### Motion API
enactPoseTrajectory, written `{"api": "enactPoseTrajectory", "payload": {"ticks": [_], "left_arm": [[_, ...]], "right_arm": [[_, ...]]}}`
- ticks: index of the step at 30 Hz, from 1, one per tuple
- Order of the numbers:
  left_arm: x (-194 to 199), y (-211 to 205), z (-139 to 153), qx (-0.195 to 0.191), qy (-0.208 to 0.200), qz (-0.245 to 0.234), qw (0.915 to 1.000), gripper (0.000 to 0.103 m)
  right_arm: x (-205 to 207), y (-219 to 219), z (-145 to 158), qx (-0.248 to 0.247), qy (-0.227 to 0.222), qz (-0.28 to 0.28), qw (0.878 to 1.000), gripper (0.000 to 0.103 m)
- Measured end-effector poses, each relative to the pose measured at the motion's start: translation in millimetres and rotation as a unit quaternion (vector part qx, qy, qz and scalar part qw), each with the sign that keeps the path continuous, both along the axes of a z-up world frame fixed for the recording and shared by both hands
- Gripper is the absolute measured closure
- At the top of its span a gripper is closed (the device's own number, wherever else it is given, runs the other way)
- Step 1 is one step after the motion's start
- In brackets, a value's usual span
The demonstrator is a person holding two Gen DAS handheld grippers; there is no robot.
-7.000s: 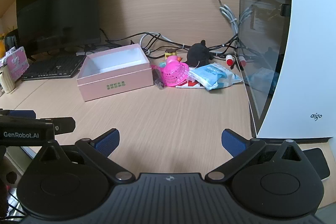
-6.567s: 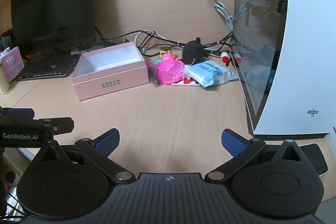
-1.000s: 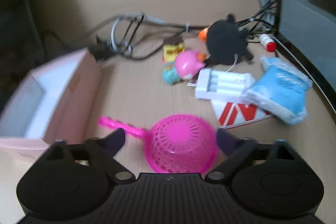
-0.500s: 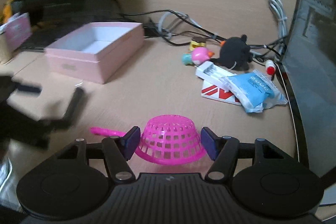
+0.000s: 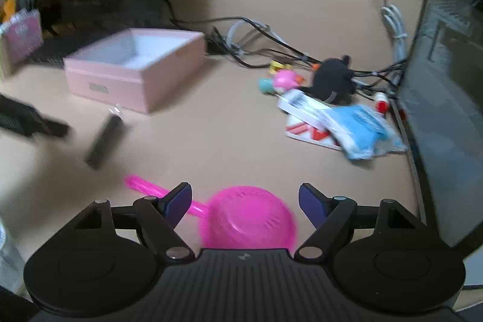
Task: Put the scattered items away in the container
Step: 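Grasp the wrapped black cylinder with the left gripper while the right gripper holds the pink net, then lift the black cylinder with the left gripper while the right gripper carries the pink net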
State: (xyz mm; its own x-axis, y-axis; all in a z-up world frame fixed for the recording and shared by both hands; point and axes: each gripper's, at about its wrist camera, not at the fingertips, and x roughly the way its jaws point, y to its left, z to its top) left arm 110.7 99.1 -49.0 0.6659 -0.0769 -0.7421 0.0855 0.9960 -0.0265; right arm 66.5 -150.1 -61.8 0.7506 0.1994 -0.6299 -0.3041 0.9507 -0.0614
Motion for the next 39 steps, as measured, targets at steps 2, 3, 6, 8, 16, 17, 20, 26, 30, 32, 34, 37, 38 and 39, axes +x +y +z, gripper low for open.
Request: {"api": "enactPoseTrajectory", "payload": {"ticks": [2, 3, 6, 8, 16, 17, 20, 26, 30, 32, 34, 37, 38, 39], "left_arm": [[4, -20, -6, 0.021, -0.012, -0.011, 0.9997, 0.002], [6, -27, -9, 0.031, -0.015, -0.015, 0.9993, 0.022], [12, -37, -17, 0.041, -0.001, -0.025, 0.9988, 0.051], [12, -35, -18, 0.046, -0.005, -0.026, 0.9986, 0.052], [-4, -32, -14, 0.068, -0.003, -0.067, 0.9955, 0.081], [-10, -29, -12, 0.073, -0.003, -0.077, 0.9943, 0.080], [-23, -14, -12, 0.120, -0.008, -0.084, 0.9892, 0.065], [-9, 28, -9, 0.231, -0.049, 0.007, 0.9716, 0.034], [-9, 57, 5, 0.185, -0.051, 0.066, 0.9792, 0.011], [-16, 69, 11, 0.122, -0.049, 0.082, 0.9880, 0.006], [-23, 78, 14, 0.056, -0.038, 0.085, 0.9941, 0.006], [-32, 78, 14, -0.010, -0.030, 0.082, 0.9961, 0.004], [-34, 75, 13, -0.020, -0.030, 0.078, 0.9963, 0.003], [-35, 72, 12, -0.026, -0.031, 0.072, 0.9966, 0.003]], "right_arm": [[2, 10, 6, 0.001, -0.011, 0.017, 1.000, 0.024], [3, 15, 8, -0.003, -0.018, 0.024, 1.000, 0.024], [5, 23, 11, -0.004, -0.024, 0.031, 0.999, 0.024], [5, 22, 11, 0.002, -0.021, 0.030, 0.999, 0.023], [2, 20, 2, 0.002, -0.003, 0.027, 1.000, 0.023], [1, 19, 2, 0.002, -0.003, 0.029, 1.000, 0.023], [-1, 17, 0, -0.007, -0.002, 0.029, 1.000, 0.019], [-7, 7, -15, -0.045, 0.024, 0.023, 0.998, 0.017], [-13, -4, -28, -0.151, -0.012, 0.030, 0.988, 0.016], [-13, -12, -26, -0.167, -0.036, 0.015, 0.985, 0.016], [-7, -23, -17, -0.106, -0.028, -0.001, 0.994, 0.008], [8, -30, -11, 0.007, 0.009, -0.035, 0.999, 0.000], [14, -30, -14, 0.025, 0.024, -0.047, 0.998, 0.000], [21, -30, -18, 0.038, 0.036, -0.062, 0.997, 0.000]]}}
